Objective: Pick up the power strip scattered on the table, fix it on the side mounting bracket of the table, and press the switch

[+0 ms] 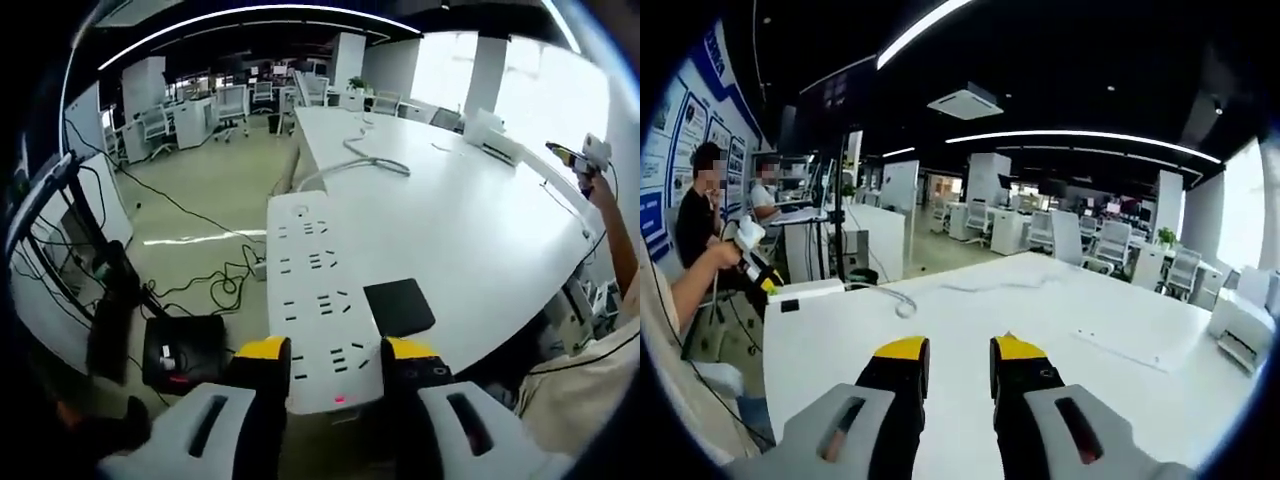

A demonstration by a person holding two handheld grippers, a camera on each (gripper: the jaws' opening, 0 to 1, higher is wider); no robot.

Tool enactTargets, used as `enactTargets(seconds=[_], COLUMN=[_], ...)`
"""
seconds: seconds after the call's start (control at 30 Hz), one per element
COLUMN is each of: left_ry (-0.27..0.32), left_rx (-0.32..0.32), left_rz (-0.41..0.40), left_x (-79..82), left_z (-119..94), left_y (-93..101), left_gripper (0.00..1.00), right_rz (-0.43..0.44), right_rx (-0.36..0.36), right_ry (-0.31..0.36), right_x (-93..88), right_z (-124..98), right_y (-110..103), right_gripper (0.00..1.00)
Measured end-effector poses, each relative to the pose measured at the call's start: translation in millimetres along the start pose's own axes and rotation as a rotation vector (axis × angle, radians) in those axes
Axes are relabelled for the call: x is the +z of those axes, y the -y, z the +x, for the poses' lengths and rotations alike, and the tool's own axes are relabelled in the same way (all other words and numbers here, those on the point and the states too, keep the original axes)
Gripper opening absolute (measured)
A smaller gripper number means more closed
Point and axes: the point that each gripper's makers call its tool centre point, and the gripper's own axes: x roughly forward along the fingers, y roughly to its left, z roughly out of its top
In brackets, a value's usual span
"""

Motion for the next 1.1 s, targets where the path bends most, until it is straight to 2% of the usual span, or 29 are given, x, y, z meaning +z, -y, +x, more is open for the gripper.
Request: enactTargets(seconds=[0.4,0.6,0.7,0.8,0.87,0.9,1.0,1.07,1.1], left_ry=[0.092,0.169,0.236,0.292,0.326,0.37,0.429,0.474,0.532], left_rx=[-0.02,-0.033,-0.023,-0.034,-0.047,-0.036,-0.054,-0.038,-0.044], left_rz=[0.002,0.016,0.047,0.035,0.062,0.081,0.093,0.1,0.103], left_x=[8.2,19.7,32.3,44.3,53.0,61.9,75.1,84.4,95.2], left_z=[6.0,10.4,10.5,9.1,8.1,6.5,2.9,0.1,-4.8], left_y=[0.5,2.4,3.7,7.4,12.2,12.0,20.8,20.4,24.6], left_gripper=[0.44,0.43,0.44,0.44,0.44,0.44,0.44,0.44,0.44], right_rz=[0.004,0.024,0.037,0.052,0.062,0.066,0.08,0.08,0.082], right_rx=[-0.011,-0.022,-0.03,-0.036,-0.044,-0.047,-0.062,-0.069,-0.079], right_ry=[-0.002,0.019,0.029,0.04,0.048,0.054,0.071,0.073,0.075], right_x=[-3.1,-7.2,-10.5,-13.5,-14.0,-14.1,-14.4,-15.1,-16.5], right_z=[-1.2,-4.7,-6.6,-9.8,-12.0,-13.4,-17.5,-18.9,-21.4], right_y=[1.9,7.2,10.6,13.1,14.8,15.6,18.7,19.4,20.7], right_gripper=[0.2,0.21,0.21,0.21,0.22,0.22,0.22,0.22,0.22])
